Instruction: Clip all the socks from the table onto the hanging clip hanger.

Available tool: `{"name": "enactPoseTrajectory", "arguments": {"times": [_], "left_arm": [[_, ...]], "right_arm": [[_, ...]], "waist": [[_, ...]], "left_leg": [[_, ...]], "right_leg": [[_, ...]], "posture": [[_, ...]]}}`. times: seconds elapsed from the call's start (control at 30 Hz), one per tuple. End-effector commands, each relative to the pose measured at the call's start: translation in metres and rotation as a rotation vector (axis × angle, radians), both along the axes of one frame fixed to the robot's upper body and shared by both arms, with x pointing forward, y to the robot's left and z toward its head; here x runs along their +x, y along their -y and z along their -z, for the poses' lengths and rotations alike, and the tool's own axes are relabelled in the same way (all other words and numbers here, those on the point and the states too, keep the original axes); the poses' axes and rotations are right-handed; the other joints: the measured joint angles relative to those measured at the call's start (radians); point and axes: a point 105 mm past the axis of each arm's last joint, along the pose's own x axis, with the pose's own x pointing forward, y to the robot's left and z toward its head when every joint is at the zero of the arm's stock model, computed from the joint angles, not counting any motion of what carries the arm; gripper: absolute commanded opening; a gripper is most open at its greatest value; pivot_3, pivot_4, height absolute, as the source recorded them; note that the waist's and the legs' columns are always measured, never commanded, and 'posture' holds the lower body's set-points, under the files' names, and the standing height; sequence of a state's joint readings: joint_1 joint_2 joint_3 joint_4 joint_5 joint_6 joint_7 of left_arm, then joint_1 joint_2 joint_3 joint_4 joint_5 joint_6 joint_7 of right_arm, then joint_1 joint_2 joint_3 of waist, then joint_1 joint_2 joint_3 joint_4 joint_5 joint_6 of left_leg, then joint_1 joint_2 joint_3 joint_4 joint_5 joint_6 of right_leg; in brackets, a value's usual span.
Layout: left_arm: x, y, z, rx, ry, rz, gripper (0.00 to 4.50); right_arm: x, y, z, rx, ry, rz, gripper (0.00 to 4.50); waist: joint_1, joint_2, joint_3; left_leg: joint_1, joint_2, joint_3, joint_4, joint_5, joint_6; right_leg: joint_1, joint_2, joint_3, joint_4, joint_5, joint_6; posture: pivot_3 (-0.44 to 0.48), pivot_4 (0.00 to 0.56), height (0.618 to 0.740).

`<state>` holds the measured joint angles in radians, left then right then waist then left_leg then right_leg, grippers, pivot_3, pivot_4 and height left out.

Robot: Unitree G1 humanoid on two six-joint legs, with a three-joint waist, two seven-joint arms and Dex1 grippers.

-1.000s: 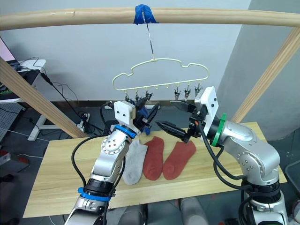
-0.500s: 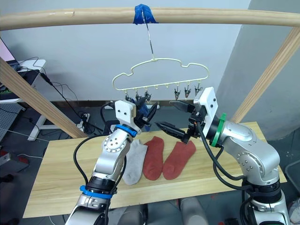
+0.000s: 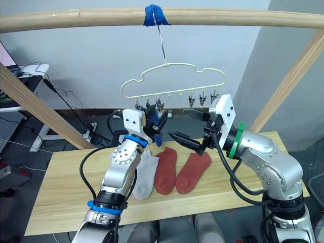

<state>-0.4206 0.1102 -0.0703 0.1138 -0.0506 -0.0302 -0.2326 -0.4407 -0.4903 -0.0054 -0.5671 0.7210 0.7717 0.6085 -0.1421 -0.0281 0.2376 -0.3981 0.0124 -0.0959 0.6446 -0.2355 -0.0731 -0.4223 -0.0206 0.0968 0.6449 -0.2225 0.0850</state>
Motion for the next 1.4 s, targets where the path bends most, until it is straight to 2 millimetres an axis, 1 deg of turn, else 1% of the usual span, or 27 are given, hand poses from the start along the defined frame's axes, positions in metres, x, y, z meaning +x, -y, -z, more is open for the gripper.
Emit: {"name": "enactPoseTrajectory", "arguments": {"times": [0.03, 0.17, 0.47, 0.67, 0.83, 0.93, 1.0, 1.07, 1.13, 1.33, 1.4], "left_arm": [[0.0, 0.0, -0.013, -0.009, 0.052, -0.003, 2.37], [0.002, 0.0, -0.013, -0.011, 0.051, -0.005, 2.37], [0.013, 0.006, -0.022, -0.029, 0.077, -0.02, 2.37], [0.014, 0.006, -0.026, -0.034, 0.098, -0.029, 2.37], [0.014, 0.004, -0.025, -0.019, 0.101, -0.04, 2.37], [0.012, 0.004, -0.026, -0.031, 0.109, -0.03, 1.86], [0.012, 0.004, -0.025, -0.028, 0.105, -0.03, 1.26], [0.012, 0.004, -0.024, -0.031, 0.1, -0.028, 0.84], [0.012, 0.004, -0.025, -0.036, 0.099, -0.026, 0.77], [0.011, 0.003, -0.027, -0.036, 0.104, -0.026, 0.77], [0.01, 0.001, -0.028, -0.036, 0.104, -0.026, 0.77]], "right_arm": [[-0.006, -0.001, -0.01, 0.004, 0.05, -0.011, 4.5], [-0.006, -0.002, -0.011, 0.004, 0.052, -0.01, 4.5], [-0.007, -0.004, -0.011, 0.005, 0.051, -0.014, 4.5], [-0.007, -0.002, -0.008, 0.0, 0.048, -0.008, 4.5], [-0.007, 0.0, -0.006, -0.003, 0.046, -0.004, 4.5], [-0.006, 0.0, -0.006, -0.001, 0.046, -0.004, 4.5], [-0.006, 0.0, -0.006, 0.001, 0.046, -0.005, 4.5], [-0.006, 0.0, -0.006, 0.001, 0.045, -0.005, 4.5], [-0.006, 0.0, -0.006, 0.0, 0.044, -0.006, 4.5], [-0.005, 0.001, -0.003, -0.011, 0.035, -0.006, 4.5], [-0.002, 0.002, 0.003, -0.045, 0.032, 0.012, 4.5]], "waist": [[0.0, 0.0, 0.0], [-0.001, 0.0, 0.0], [-0.001, 0.0, 0.0], [-0.003, 0.0, 0.0], [-0.004, 0.0, 0.0], [-0.004, 0.0, 0.0], [-0.004, 0.0, 0.0], [-0.004, 0.0, 0.0], [-0.004, 0.0, 0.0], [-0.003, 0.0, 0.0], [-0.002, 0.0, 0.0]], "left_leg": [[0.0, 0.0, 0.0, 0.0, 0.0, 0.0], [0.0, 0.0, 0.0, 0.0, 0.0, 0.0], [0.0, 0.0, 0.0, 0.0, 0.0, 0.0], [0.0, 0.0, 0.0, 0.0, 0.0, 0.0], [0.0, 0.0, 0.0, 0.0, 0.0, 0.0], [0.0, 0.0, 0.0, 0.0, 0.0, 0.0], [0.0, 0.0, 0.0, 0.0, 0.0, 0.0], [0.0, 0.0, 0.0, 0.0, 0.0, 0.0], [0.0, 0.0, 0.0, 0.0, 0.0, 0.0], [0.0, 0.0, 0.0, 0.0, 0.0, 0.0], [0.0, 0.0, 0.0, 0.0, 0.0, 0.0]], "right_leg": [[0.0, 0.0, 0.0, 0.0, 0.0, 0.0], [0.0, 0.0, 0.0, 0.0, 0.0, 0.0], [0.0, 0.0, 0.0, 0.0, 0.0, 0.0], [0.0, 0.0, 0.0, 0.0, 0.0, 0.0], [0.0, 0.0, 0.0, 0.0, 0.0, 0.0], [0.0, 0.0, 0.0, 0.0, 0.0, 0.0], [0.0, 0.0, 0.0, 0.0, 0.0, 0.0], [0.0, 0.0, 0.0, 0.0, 0.0, 0.0], [0.0, 0.0, 0.0, 0.0, 0.0, 0.0], [0.0, 0.0, 0.0, 0.0, 0.0, 0.0], [0.0, 0.0, 0.0, 0.0, 0.0, 0.0]], "posture": [[-0.217, 0.185, 0.74], [-0.218, 0.184, 0.74], [-0.223, 0.186, 0.74], [-0.228, 0.188, 0.74], [-0.228, 0.19, 0.74], [-0.225, 0.192, 0.74], [-0.224, 0.195, 0.74], [-0.224, 0.195, 0.74], [-0.219, 0.197, 0.74], [-0.214, 0.202, 0.74], [-0.211, 0.203, 0.74]]}}
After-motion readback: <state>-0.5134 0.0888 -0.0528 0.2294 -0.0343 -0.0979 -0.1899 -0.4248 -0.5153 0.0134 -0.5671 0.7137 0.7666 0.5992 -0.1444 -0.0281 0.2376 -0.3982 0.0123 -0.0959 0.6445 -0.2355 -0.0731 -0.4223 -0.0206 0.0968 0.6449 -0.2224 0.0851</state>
